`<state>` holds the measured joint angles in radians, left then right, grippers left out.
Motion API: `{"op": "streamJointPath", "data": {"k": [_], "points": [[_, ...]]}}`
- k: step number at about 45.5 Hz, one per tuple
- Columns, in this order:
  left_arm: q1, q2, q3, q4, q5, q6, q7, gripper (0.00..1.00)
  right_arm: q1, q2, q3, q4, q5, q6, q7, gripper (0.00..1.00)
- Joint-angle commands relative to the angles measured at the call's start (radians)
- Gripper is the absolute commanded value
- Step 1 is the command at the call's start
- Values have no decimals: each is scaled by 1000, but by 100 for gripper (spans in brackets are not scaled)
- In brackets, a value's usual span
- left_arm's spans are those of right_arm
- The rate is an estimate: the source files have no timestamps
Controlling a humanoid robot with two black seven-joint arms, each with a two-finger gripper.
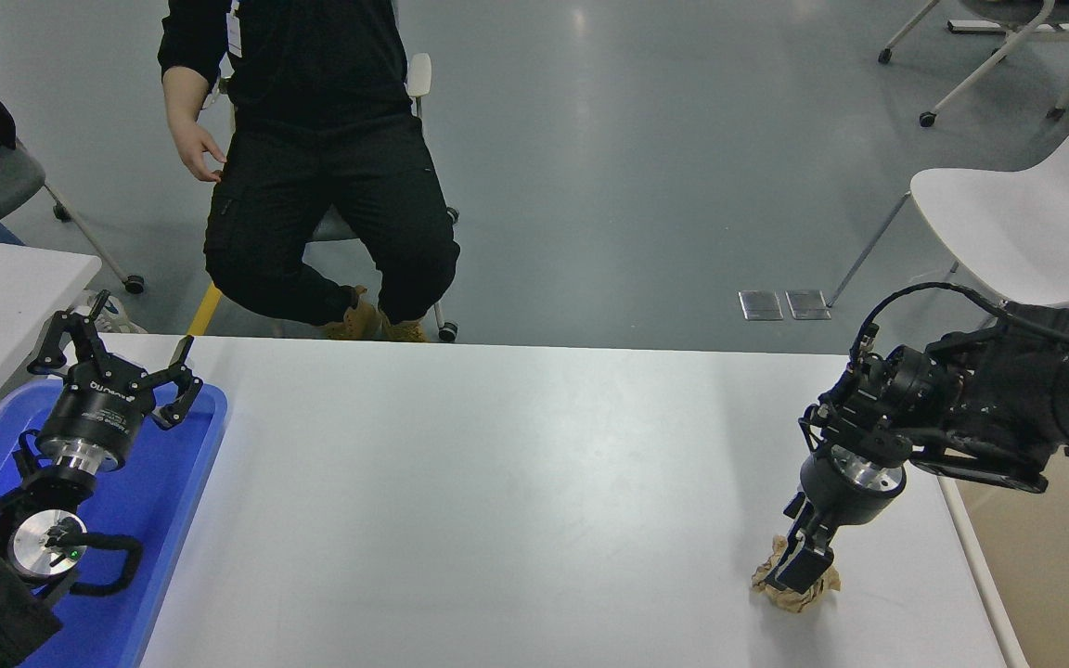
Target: Clean the table surface
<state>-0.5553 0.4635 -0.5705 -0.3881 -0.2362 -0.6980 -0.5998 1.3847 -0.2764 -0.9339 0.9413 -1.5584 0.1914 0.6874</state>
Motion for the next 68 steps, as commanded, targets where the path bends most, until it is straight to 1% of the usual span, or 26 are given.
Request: {"op": "streamJointPath", "data": {"k": [1,13,18,23,28,29,30,33,41,43,47,50,51,53,56,57,59,68], "points": [[0,0,0,0,0,0,0,100,-53,0,-3,-30,9,-4,0,98],[0,0,0,0,0,0,0,100,-110,-3,10,-93,14,-21,-3,98],[0,0,0,0,0,0,0,100,-148,-3,13,-153,15,-62,-8,98],[0,0,0,0,0,0,0,100,-180,0,15,-214,58,-96,-11,98],[0,0,0,0,0,0,0,100,-200,-1,13,-234,90,-105,-11,97],[0,0,0,0,0,0,0,100,-204,-1,13,-234,90,-106,-11,96],[0,1,0,0,0,0,0,100,-211,-1,12,-234,90,-109,-11,91],[0,0,0,0,0,0,0,100,-213,-3,0,-234,89,-118,-9,85],[0,0,0,0,0,0,0,100,-214,-3,-8,-233,77,-121,-8,83],[0,1,0,0,0,0,0,100,-214,-1,-10,-233,75,-122,-6,81],[0,1,0,0,0,0,0,100,-214,0,-20,-233,74,-122,-5,74],[0,0,0,0,0,0,0,100,-214,2,-22,-233,74,-122,-3,64],[0,1,0,0,0,0,0,100,-213,2,-22,-233,74,-122,-3,59],[0,0,0,0,0,0,0,100,-213,2,-22,-234,74,-121,-3,46],[0,1,0,0,0,0,0,100,-208,0,-22,-234,72,-116,-2,19],[0,0,0,0,0,0,0,100,-205,0,-22,-236,72,-115,-3,12],[0,0,0,0,0,0,0,100,-202,0,-22,-240,72,-113,-2,0],[0,1,0,0,0,0,0,100,-197,0,-13,-283,81,-113,-2,0]]}}
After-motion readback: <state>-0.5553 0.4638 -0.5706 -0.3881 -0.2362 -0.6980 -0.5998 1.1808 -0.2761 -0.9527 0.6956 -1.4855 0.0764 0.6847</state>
